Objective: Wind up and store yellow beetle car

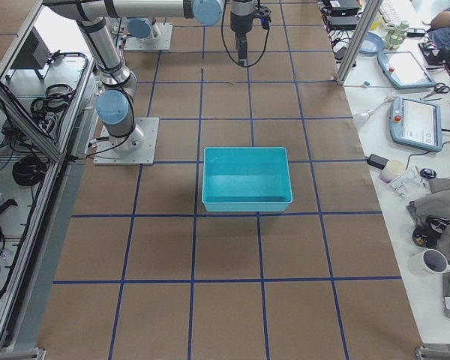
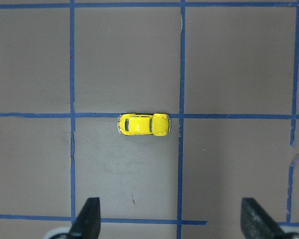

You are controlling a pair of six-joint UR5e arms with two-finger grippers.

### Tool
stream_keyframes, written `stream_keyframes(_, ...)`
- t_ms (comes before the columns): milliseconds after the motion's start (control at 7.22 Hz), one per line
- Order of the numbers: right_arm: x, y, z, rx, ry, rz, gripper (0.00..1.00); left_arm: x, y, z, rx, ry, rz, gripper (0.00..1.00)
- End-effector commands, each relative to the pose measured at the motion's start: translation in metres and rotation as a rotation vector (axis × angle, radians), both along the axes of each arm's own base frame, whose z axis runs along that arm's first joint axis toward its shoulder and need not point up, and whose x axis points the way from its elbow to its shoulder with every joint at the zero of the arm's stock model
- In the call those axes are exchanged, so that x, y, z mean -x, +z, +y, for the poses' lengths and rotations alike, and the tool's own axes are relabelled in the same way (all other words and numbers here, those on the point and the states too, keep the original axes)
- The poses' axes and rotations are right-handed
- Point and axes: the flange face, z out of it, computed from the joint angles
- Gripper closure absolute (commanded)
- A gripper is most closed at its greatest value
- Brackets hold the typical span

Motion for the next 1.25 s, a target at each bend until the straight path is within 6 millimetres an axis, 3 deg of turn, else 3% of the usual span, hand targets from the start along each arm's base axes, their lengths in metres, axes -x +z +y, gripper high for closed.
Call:
stream_keyframes(0,0.0024,-0.0005,-0.0005,-0.002,-0.007,0.013,0.0,0.0009,-0.0044,0.0027,-0.007,-0.001,0.008,0.0)
stream_keyframes(1108,0.0011,-0.003,0.0018,-0.014,-0.009,0.015,0.0,0.0006,-0.0121,0.0035,-0.006,0.006,0.006,0.0)
